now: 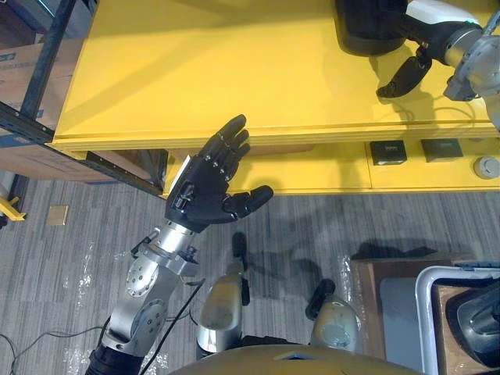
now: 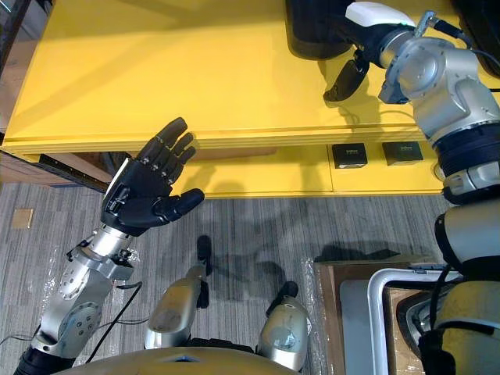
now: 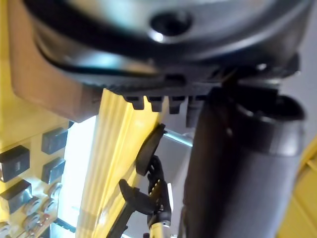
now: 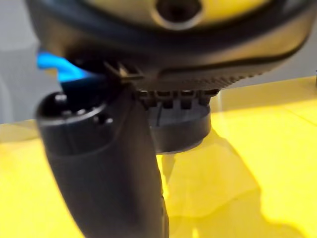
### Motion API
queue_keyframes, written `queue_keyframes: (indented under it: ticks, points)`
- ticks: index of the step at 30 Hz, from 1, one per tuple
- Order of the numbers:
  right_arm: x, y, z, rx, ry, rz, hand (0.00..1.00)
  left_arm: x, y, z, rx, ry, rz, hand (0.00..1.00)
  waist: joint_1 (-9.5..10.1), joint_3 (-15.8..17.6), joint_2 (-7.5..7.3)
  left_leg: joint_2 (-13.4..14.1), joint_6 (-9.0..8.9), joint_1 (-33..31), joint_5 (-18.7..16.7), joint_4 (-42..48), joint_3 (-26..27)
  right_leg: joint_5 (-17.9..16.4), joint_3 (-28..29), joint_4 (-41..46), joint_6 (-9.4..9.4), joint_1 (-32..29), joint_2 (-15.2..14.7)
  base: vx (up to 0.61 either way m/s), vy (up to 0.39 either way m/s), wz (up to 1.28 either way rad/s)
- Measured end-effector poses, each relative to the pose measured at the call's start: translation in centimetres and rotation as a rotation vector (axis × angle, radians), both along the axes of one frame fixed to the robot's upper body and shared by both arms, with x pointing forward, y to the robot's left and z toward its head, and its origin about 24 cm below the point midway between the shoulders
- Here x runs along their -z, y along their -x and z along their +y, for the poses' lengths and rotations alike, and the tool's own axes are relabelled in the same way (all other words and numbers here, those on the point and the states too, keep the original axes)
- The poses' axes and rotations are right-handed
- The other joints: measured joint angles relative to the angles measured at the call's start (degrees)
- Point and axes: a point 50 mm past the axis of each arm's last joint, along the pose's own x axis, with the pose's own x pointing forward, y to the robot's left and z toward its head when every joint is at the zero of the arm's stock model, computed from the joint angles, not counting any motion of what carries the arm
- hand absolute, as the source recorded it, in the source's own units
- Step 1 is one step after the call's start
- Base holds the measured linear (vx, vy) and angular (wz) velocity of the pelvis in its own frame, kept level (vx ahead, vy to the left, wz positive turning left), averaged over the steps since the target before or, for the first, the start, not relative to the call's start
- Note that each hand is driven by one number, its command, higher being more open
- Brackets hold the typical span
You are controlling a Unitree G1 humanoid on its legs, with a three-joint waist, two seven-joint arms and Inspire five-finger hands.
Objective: Walk over and take three plastic housings, then place them on the shelf
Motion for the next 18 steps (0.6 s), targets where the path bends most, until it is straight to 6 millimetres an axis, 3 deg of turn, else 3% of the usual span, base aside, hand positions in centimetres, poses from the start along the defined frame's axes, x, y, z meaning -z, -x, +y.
queue_keyframes:
  ticks: [11,18]
  points:
    - [-0.1,0.3,1.1,-0.025,0.081,0.068,1.00,-0.2,0.0,0.5,-0.011,-0.007,-0.016,1.00,-0.36,0.6,-0.82,0.0,-0.23,0.2,-0.2,0.0,0.0,-0.7,0.0,0.8,-0.44,-0.2,-0.2,0.00,-0.048,0.00]
    - [1.8,1.2,1.7,-0.051,0.210,0.139,1.00,-0.8,0.5,0.3,0.008,-0.005,-0.044,1.00,-0.41,0.5,-1.36,-0.1,0.04,1.4,0.0,0.0,0.2,-0.6,0.0,0.5,-0.09,1.2,-0.2,0.02,-0.048,0.00]
